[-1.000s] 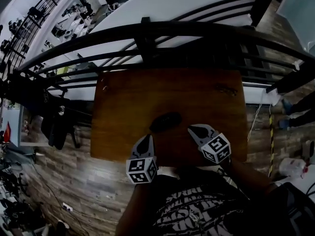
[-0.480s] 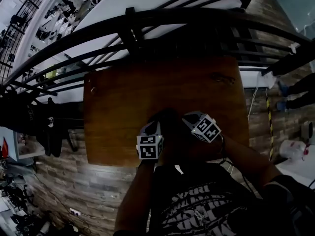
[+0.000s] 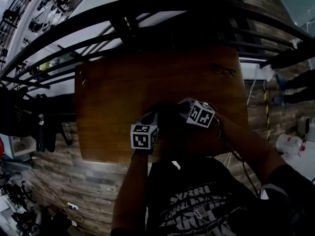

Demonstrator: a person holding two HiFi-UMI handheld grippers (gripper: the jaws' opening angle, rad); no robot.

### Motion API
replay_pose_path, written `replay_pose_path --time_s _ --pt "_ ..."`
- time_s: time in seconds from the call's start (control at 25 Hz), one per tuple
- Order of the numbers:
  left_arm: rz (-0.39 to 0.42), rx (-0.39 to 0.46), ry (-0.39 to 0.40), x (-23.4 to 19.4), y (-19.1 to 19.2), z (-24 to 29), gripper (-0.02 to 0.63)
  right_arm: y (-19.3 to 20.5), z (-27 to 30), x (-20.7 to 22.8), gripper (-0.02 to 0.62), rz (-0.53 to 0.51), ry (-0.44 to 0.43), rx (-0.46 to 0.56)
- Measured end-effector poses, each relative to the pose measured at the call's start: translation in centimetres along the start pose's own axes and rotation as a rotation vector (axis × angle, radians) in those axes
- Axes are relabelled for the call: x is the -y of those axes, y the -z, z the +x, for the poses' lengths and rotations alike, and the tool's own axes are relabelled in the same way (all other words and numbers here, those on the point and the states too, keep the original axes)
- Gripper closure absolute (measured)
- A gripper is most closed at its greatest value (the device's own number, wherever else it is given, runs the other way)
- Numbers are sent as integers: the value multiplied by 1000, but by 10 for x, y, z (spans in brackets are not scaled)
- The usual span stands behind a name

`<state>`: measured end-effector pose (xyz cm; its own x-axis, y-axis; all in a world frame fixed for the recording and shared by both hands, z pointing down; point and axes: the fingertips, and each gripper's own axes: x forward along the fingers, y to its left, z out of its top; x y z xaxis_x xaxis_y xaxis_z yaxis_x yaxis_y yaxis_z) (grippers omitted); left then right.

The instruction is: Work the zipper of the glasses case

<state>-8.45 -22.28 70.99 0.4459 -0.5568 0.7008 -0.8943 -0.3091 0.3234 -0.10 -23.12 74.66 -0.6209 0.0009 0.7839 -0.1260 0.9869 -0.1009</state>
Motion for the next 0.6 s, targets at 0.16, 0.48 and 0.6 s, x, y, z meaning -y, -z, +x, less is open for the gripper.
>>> replay_pose_path --time_s 0.16,0.48,0.6 --pt "-14 5 20 3 -1 2 600 0 7 1 517 -112 -52 -34" --pt "-36 8 -13 4 2 0 600 5 11 -3 577 -216 -91 -72" --pt "8 -36 -33 7 8 -3 600 10 6 -28 577 -181 -147 -97"
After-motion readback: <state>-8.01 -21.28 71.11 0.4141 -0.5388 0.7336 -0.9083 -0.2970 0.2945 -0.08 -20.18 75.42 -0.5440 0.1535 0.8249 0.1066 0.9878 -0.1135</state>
